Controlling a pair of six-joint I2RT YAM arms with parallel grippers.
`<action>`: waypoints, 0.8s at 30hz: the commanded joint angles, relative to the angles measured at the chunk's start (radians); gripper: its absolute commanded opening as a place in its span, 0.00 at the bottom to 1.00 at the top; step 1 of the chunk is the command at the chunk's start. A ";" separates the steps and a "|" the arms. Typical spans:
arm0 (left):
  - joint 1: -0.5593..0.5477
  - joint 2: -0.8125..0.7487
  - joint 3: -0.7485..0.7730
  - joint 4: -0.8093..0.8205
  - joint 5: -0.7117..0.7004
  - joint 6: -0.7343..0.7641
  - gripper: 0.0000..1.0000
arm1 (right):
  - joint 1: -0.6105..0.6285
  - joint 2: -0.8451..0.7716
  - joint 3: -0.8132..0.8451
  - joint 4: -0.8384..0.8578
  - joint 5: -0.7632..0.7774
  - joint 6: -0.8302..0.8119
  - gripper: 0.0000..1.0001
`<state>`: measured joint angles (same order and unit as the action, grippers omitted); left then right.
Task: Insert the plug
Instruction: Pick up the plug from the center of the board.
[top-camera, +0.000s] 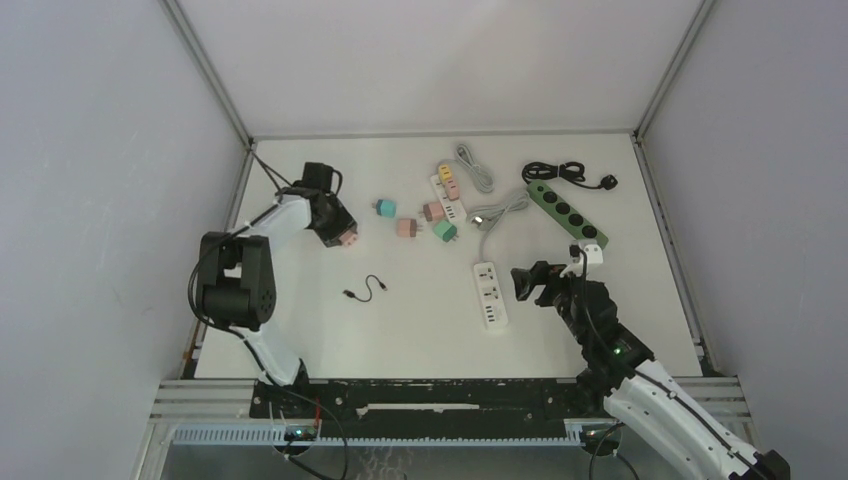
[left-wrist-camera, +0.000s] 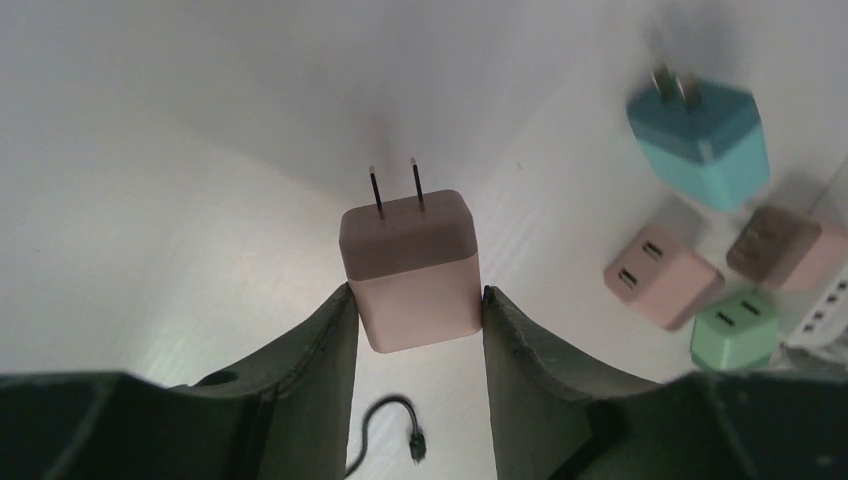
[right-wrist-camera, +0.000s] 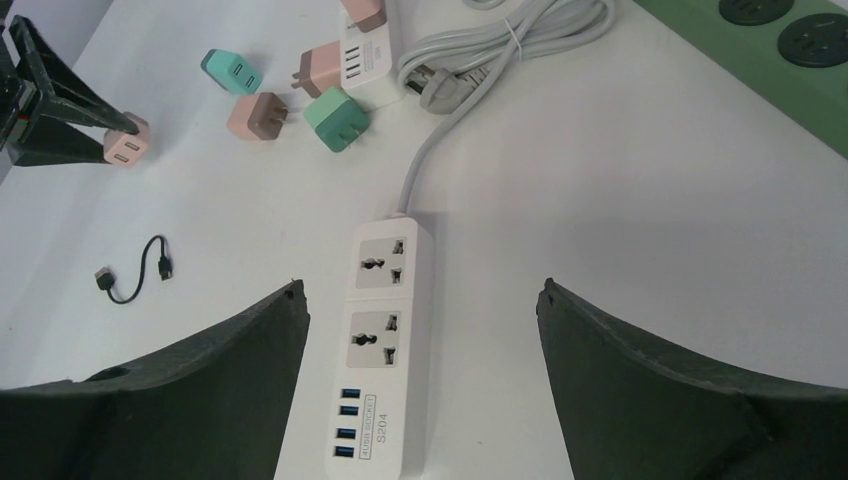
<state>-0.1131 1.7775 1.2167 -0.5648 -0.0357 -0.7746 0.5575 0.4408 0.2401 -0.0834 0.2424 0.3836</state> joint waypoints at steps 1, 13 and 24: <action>-0.087 -0.098 -0.059 0.056 0.064 0.022 0.42 | 0.021 0.030 0.000 0.064 -0.038 0.015 0.90; -0.298 -0.216 -0.227 0.277 0.202 -0.180 0.42 | 0.223 0.139 -0.009 0.205 0.102 0.023 0.90; -0.436 -0.300 -0.349 0.460 0.211 -0.414 0.41 | 0.327 0.327 0.016 0.435 0.159 0.059 0.88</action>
<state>-0.5163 1.5383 0.9203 -0.2348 0.1474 -1.0554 0.8581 0.7147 0.2268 0.1886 0.3656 0.4152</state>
